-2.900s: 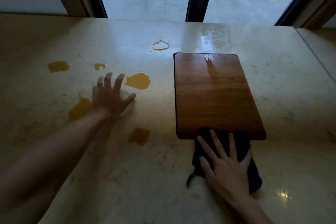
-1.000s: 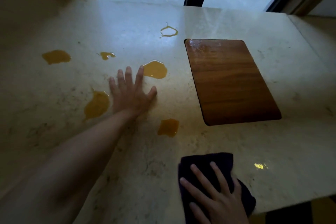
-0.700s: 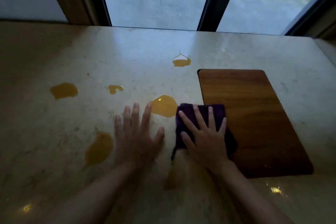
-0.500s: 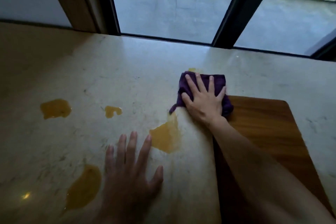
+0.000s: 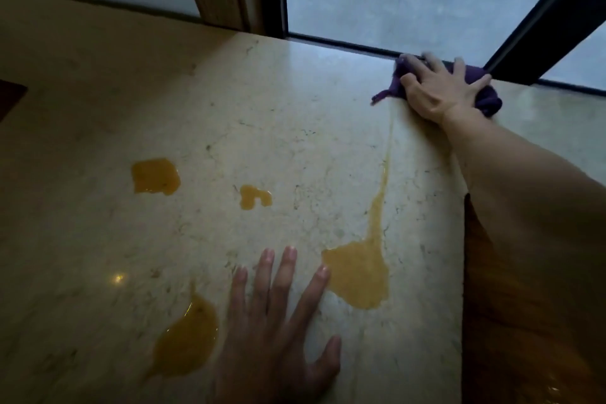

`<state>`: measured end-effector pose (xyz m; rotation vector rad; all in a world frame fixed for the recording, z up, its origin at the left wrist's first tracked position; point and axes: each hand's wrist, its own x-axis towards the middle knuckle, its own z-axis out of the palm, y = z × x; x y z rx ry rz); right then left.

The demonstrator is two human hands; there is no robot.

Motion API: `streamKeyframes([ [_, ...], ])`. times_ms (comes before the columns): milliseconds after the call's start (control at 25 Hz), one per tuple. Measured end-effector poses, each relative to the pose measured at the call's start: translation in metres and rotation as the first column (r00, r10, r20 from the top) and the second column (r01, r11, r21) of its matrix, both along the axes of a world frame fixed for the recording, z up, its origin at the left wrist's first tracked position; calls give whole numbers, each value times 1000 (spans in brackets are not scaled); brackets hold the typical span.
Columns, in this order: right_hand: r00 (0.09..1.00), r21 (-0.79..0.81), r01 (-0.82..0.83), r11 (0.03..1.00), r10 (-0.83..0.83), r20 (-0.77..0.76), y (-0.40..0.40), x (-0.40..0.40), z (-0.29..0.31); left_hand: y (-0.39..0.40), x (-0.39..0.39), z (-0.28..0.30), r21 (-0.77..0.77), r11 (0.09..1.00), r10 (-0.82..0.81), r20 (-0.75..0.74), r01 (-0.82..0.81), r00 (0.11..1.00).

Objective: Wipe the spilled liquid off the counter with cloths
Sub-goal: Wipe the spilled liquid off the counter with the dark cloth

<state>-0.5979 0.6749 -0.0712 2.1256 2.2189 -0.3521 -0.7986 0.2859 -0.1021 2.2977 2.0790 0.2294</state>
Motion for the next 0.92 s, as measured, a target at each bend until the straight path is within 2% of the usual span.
streamKeyframes([
  [120, 998, 10, -67, 998, 67, -1, -44, -11, -1, 0, 0, 10, -114, 993, 22, 20, -19, 1000],
  [240, 987, 35, -162, 986, 163, -8, -131, -27, -3, -1, -2, 21, -160, 987, 23, 32, -18, 999],
  [400, 973, 90, -229, 969, 230, 6, -289, -29, -12, 3, -7, 22, -155, 988, 34, 222, 1, 974],
  [520, 986, 138, -167, 976, 165, 24, -440, -29, -12, -2, -18, 18, -76, 996, -17, 408, 53, 913],
  [600, 996, 105, -80, 991, 83, -23, -537, -29, -16, -1, -23, 14, -56, 993, -66, 449, 102, 891],
  [680, 999, 123, -34, 992, 32, 23, -623, -40, -13, -1, -25, 14, -64, 992, -67, 449, 107, 891],
  [800, 997, 100, -29, 995, 22, 71, -693, -68, -12, 2, -22, 24, -137, 983, -45, 451, 119, 891],
  [920, 997, 69, 21, 997, -26, 71, -701, -86, -12, 10, -29, 31, -234, 961, -21, 478, 150, 878],
])
